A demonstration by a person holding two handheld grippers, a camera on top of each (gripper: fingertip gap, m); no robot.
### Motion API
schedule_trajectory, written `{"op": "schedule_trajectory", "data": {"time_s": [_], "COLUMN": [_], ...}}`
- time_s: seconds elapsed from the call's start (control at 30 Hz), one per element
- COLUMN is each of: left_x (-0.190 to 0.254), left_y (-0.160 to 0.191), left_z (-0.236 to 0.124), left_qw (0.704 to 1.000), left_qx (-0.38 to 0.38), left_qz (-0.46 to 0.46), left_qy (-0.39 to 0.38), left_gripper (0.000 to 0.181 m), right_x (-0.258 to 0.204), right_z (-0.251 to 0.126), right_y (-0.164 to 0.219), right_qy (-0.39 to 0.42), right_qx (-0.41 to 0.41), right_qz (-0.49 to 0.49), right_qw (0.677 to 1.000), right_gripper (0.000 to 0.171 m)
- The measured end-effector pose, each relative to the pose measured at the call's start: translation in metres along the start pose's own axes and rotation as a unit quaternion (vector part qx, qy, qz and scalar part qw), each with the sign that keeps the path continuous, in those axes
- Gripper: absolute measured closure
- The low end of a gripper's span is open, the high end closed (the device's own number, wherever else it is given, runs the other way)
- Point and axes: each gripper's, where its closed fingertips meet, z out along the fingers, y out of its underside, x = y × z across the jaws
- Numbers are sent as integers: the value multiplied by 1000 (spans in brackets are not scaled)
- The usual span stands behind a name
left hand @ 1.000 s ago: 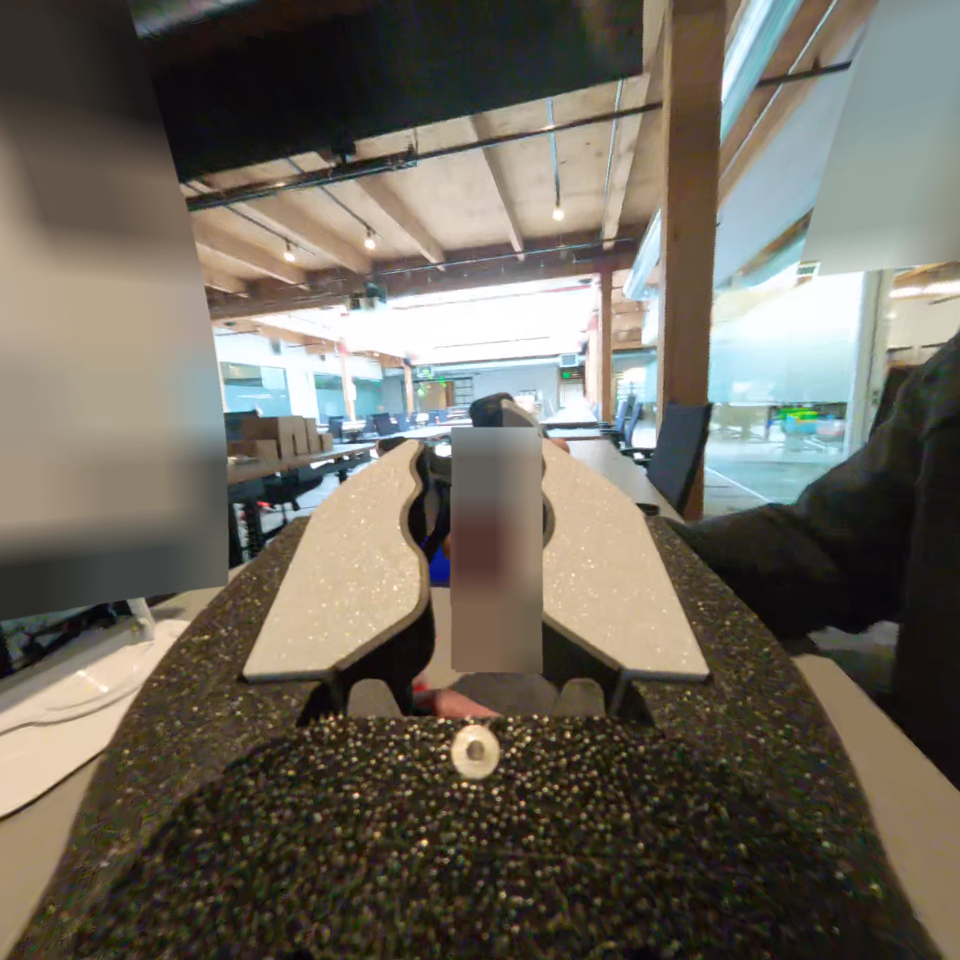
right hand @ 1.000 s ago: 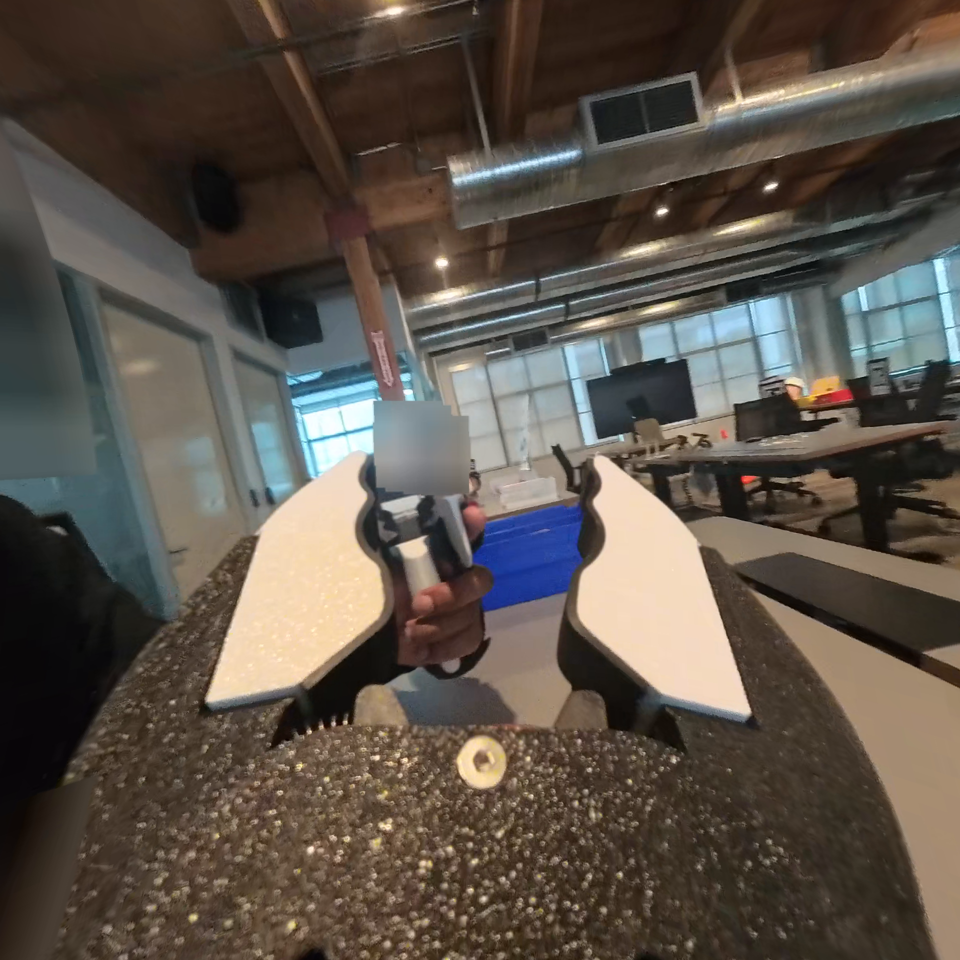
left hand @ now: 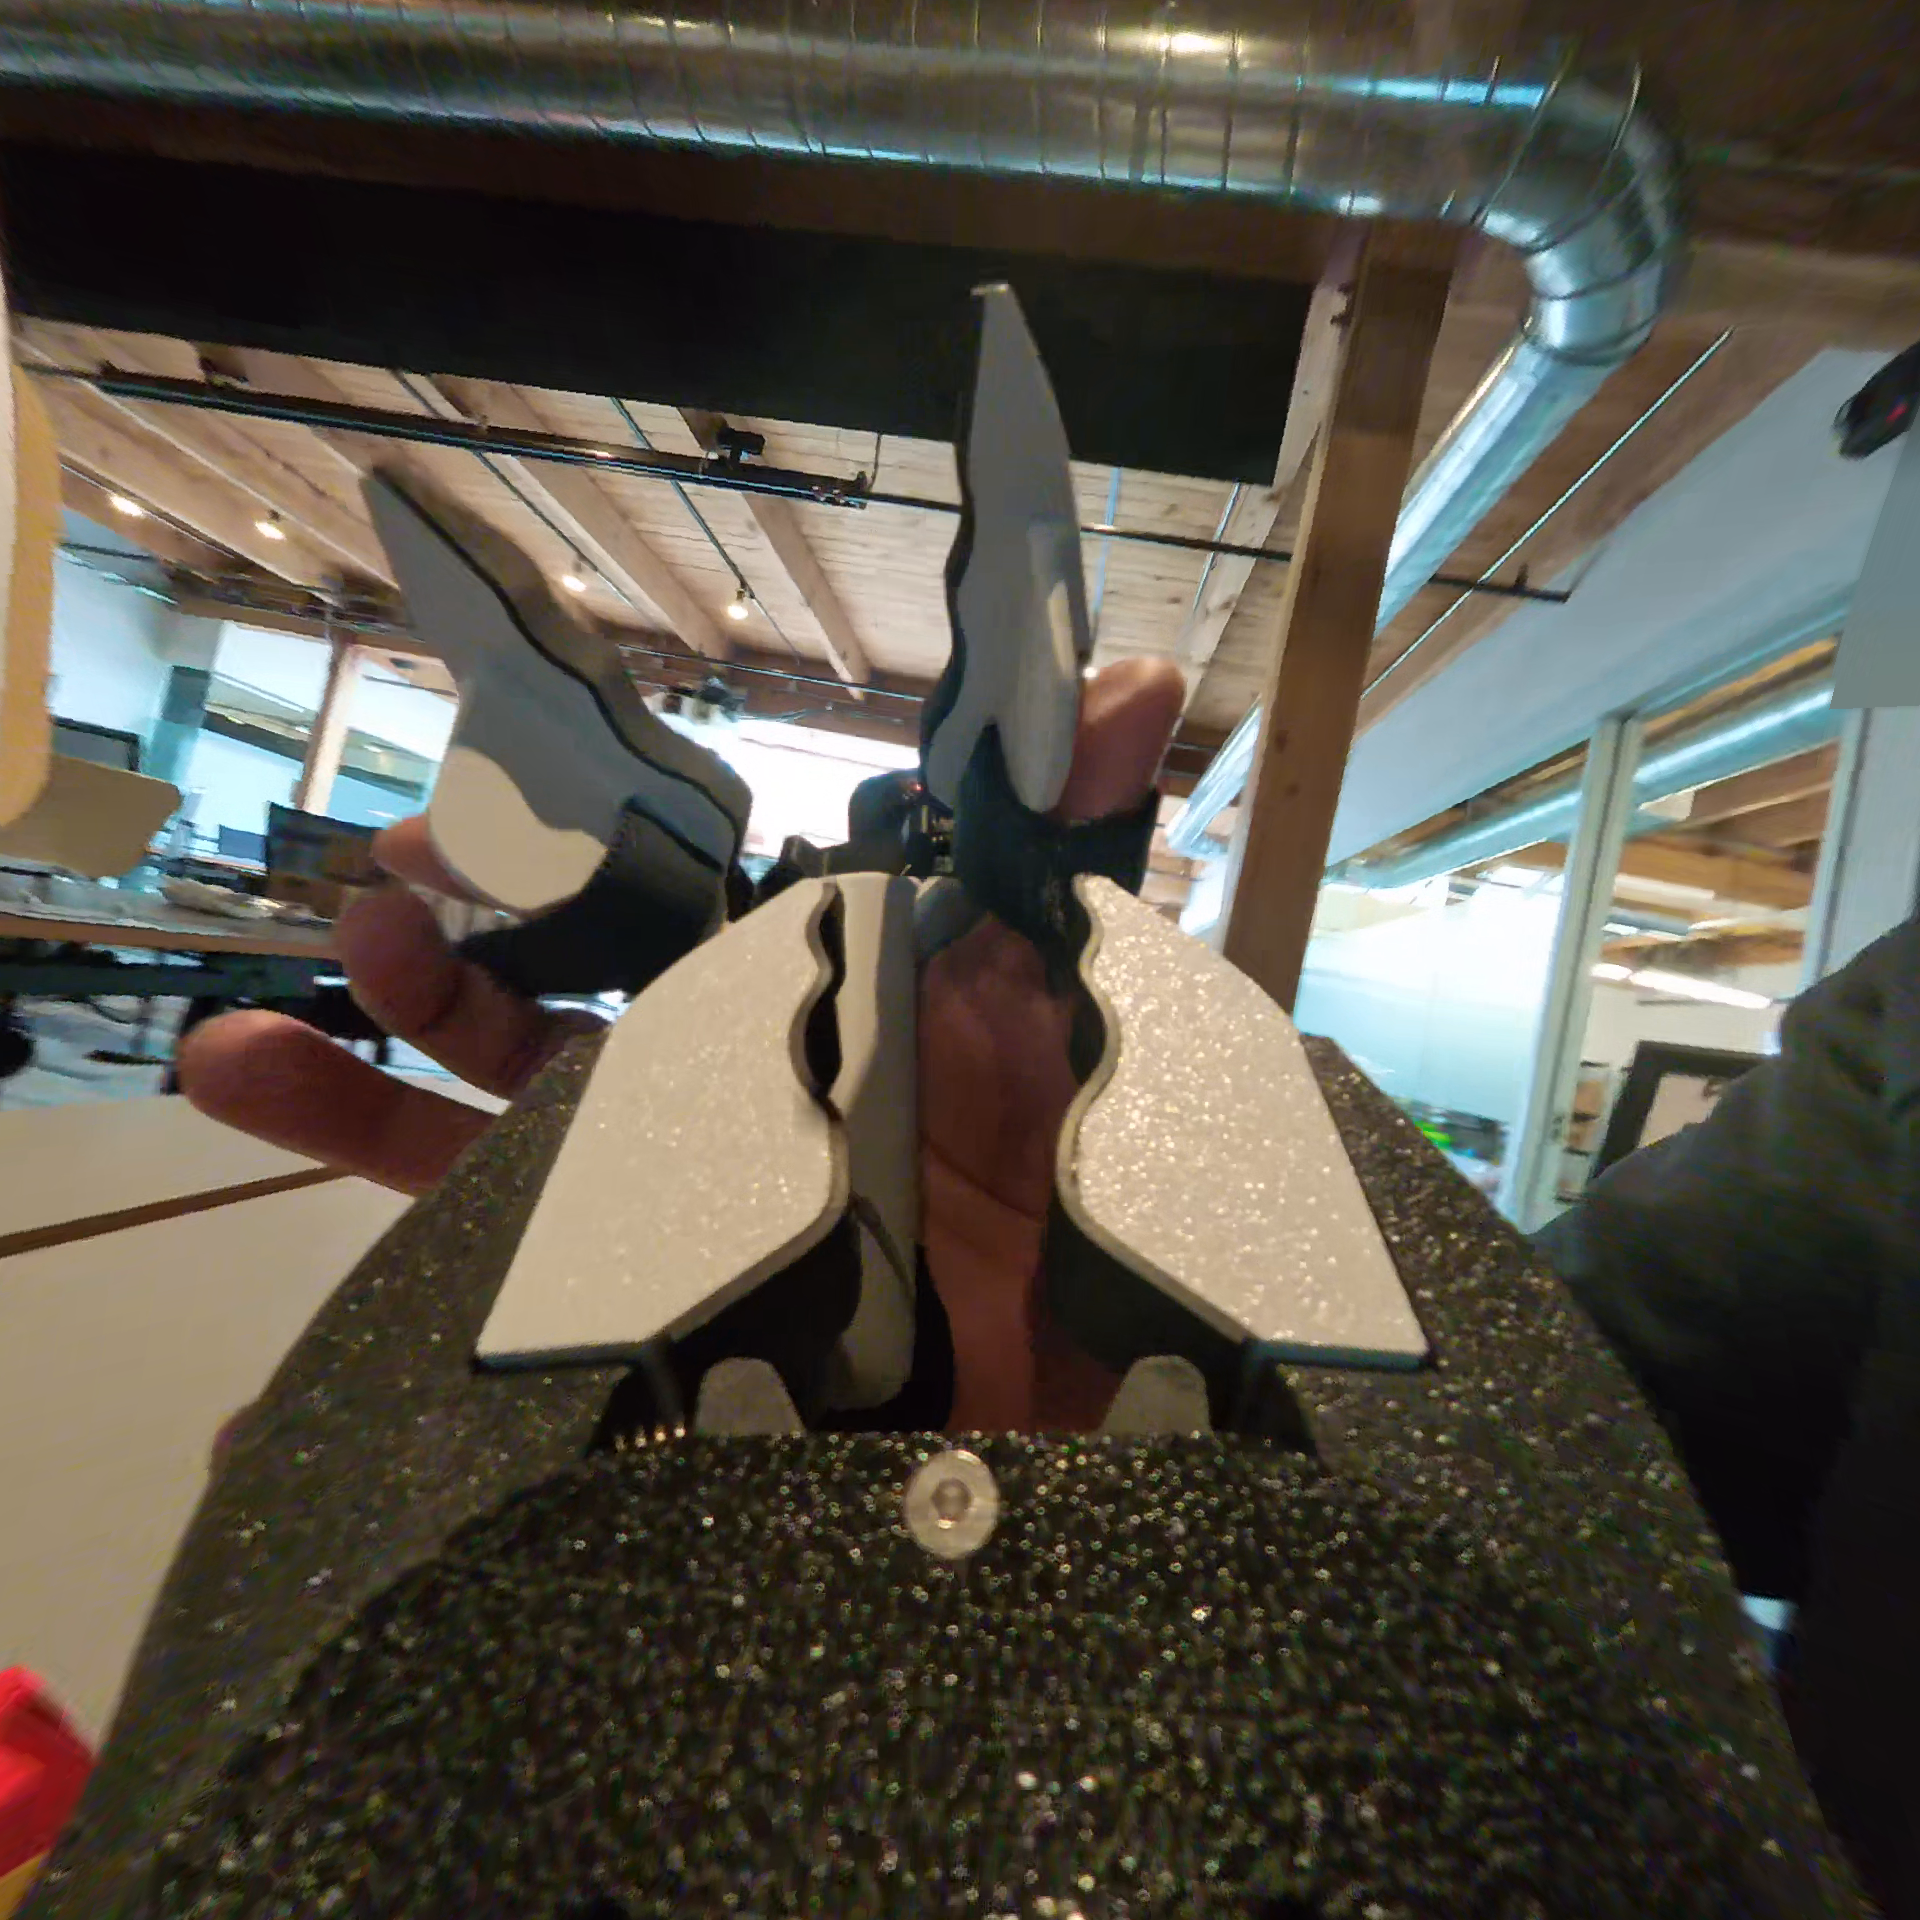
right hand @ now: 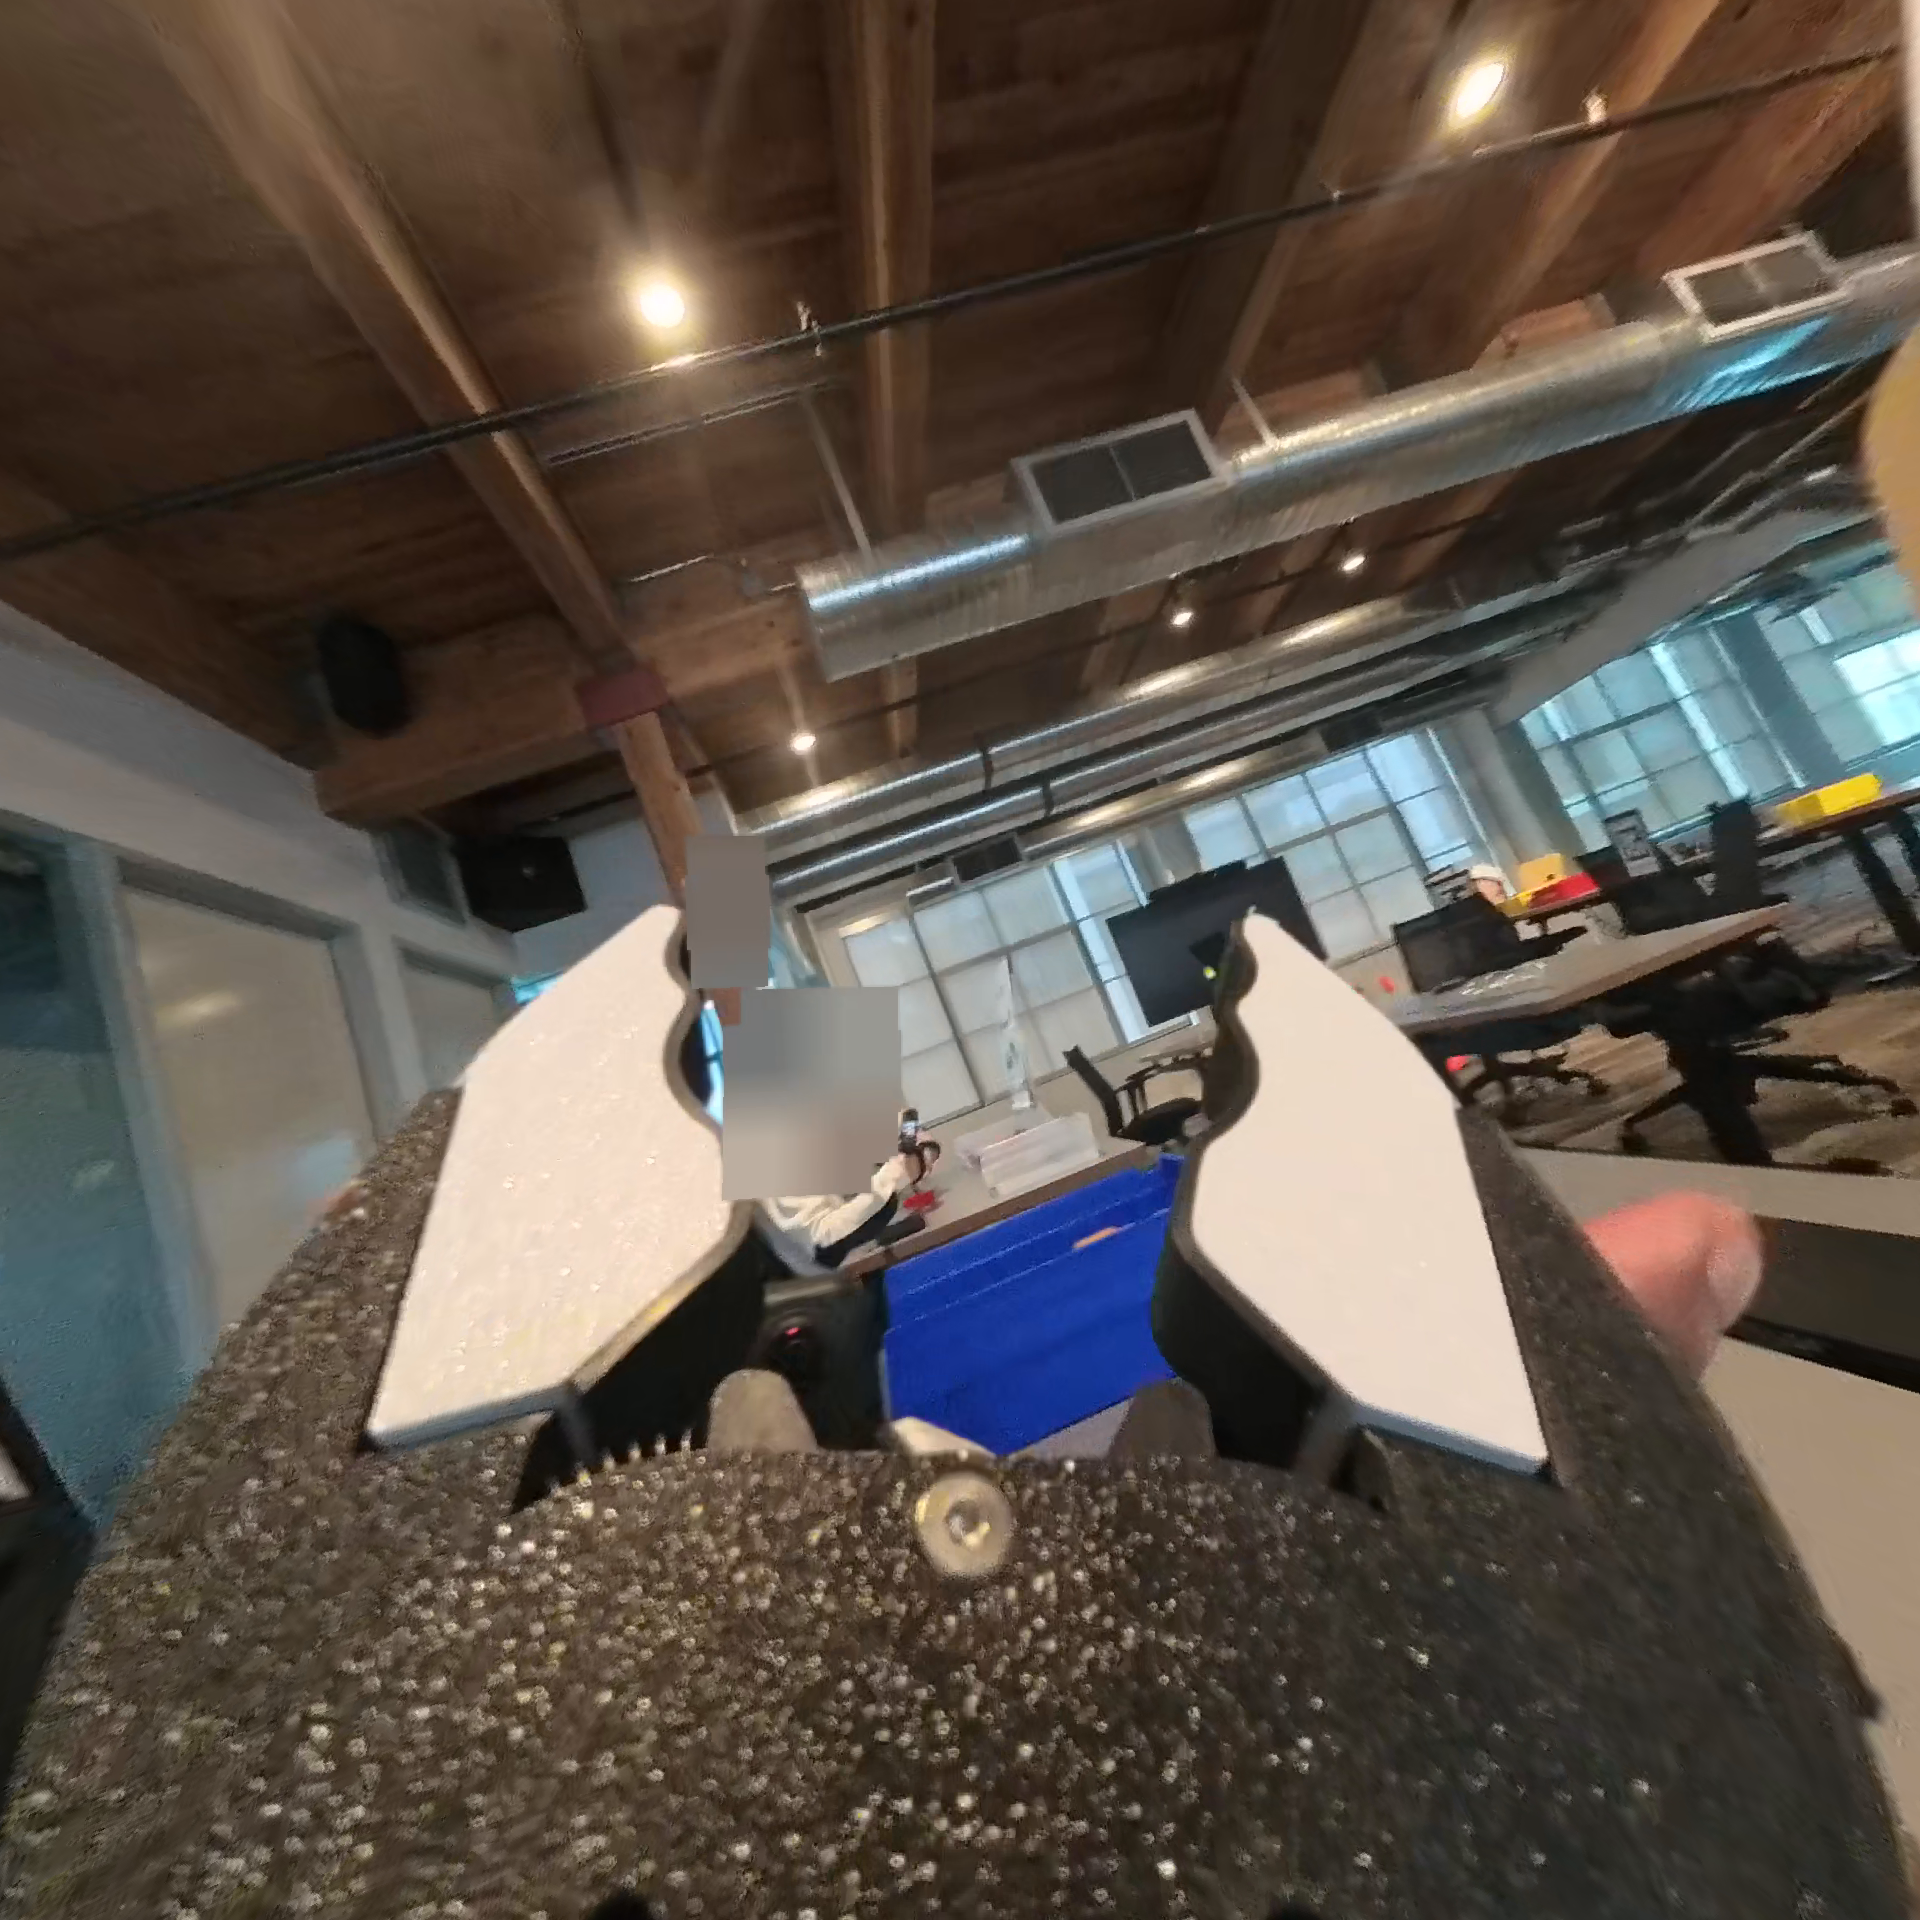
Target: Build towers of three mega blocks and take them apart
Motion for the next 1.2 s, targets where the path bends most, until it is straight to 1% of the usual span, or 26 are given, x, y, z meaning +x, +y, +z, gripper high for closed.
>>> {"op": "schedule_trajectory", "data": {"time_s": [0.07, 0.13, 0.17, 0.23, 0.3, 0.33, 0.37, 0.4, 0.43, 0.5, 0.53, 0.6, 0.67, 0.7, 0.73, 0.77, 0.8, 0.9, 0.97, 1.07, 1.2], "left_x": [3, 4, 5, 7, 6, 2, 5, 5, 0, -22, -35, -62, -88, -96, -103, -109, -112, -118, -122, -127, -129], "left_y": [-2, -4, -5, -7, -15, -20, -26, -28, -30, -39, -41, -33, -12, 2, 14, 22, 29, 47, 54, 60, 59], "left_z": [1, 1, 0, -1, -4, -6, -9, -10, -11, -20, -25, -35, -48, -55, -61, -67, -70, -77, -83, -90, -91], "left_qw": [999, 998, 998, 998, 999, 999, 999, 998, 998, 991, 987, 969, 937, 920, 902, 884, 872, 846, 833, 832, 838], "left_qx": [4, 9, 9, 16, 32, 40, 46, 44, 39, 33, 12, -71, -186, -241, -284, -315, -333, -384, -407, -418, -410], "left_qz": [-30, -49, -54, -49, -15, 7, 22, 26, 47, 107, 131, 177, 214, 226, 238, 253, 266, 269, 261, 234, 225], "left_qy": [16, 28, 34, 37, 21, 7, 17, 21, 3, -66, -97, -155, -202, -213, -221, -235, -242, -254, -268, -279, -282], "left_gripper": [143, 144, 144, 138, 131, 133, 149, 150, 150, 149, 149, 145, 139, 136, 133, 132, 131, 130, 128, 128, 129], "right_x": [-5, -11, -12, -12, -13, -11, -8, -2, 5, 20, 33, 61, 83, 92, 100, 105, 107, 115, 122, 131, 132], "right_z": [2, 3, 4, 5, 3, 1, -2, -6, -9, -14, -17, -27, -36, -40, -43, -46, -47, -53, -58, -65, -68], "right_y": [1, 1, 1, 1, -11, -20, -28, -34, -36, -35, -31, -19, -8, -2, 4, 8, 10, 12, 13, 11, 10], "right_qy": [-7, -14, -15, -16, -28, -27, -20, -7, 14, 43, 69, 124, 165, 180, 192, 198, 201, 215, 230, 256, 261], "right_qx": [-7, -14, -20, -29, 4, 32, 57, 70, 66, 17, -28, -129, -200, -229, -252, -261, -258, -242, -241, -228, -216], "right_qz": [1, -9, -15, -29, -58, -87, -121, -159, -200, -246, -253, -266, -293, -302, -304, -300, -292, -269, -267, -273, -270], "right_qw": [1000, 1000, 1000, 999, 998, 995, 991, 985, 978, 968, 965, 947, 920, 908, 899, 896, 899, 907, 904, 899, 901], "right_gripper": [81, 91, 92, 92, 93, 92, 89, 86, 81, 74, 67, 68, 64, 61, 58, 55, 52, 68, 66, 73, 95]}}
